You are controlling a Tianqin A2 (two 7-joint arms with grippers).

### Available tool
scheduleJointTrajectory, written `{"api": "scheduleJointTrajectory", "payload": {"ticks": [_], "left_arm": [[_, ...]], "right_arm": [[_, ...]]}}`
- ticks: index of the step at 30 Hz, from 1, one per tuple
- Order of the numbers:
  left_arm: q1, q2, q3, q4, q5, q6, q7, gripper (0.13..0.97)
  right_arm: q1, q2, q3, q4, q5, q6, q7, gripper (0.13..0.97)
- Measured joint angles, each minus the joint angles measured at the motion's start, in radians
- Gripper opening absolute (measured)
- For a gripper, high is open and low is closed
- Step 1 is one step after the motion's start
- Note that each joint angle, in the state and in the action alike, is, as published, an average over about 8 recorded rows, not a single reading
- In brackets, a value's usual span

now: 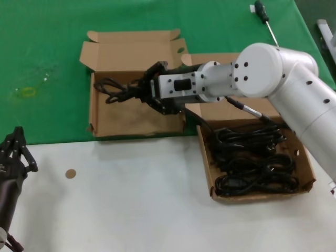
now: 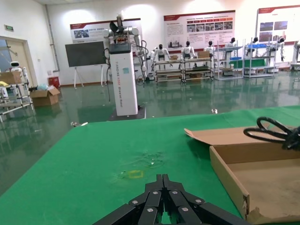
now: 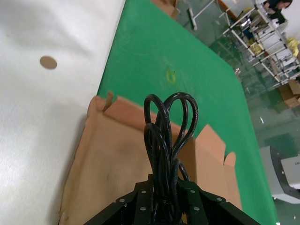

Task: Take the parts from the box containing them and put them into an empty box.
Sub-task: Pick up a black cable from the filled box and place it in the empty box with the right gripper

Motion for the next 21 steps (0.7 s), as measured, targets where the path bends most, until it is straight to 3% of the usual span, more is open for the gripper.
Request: {"api": "scheduleJointTrajectory", "payload": {"ticks": [11,21], "left_arm": [[0.000,0.000,0.000,0.000,0.000,0.000,0.000,0.152],[0.000,0.000,0.000,0.000,0.000,0.000,0.000,0.152]], "right_arm": [[0.028,-0.024,0.001,-0.104,0.007,0.031,-0.051,0.226],[0.025,-0.027,0.011,-0.087,0.015,0.048,-0.049,0.280]]}}
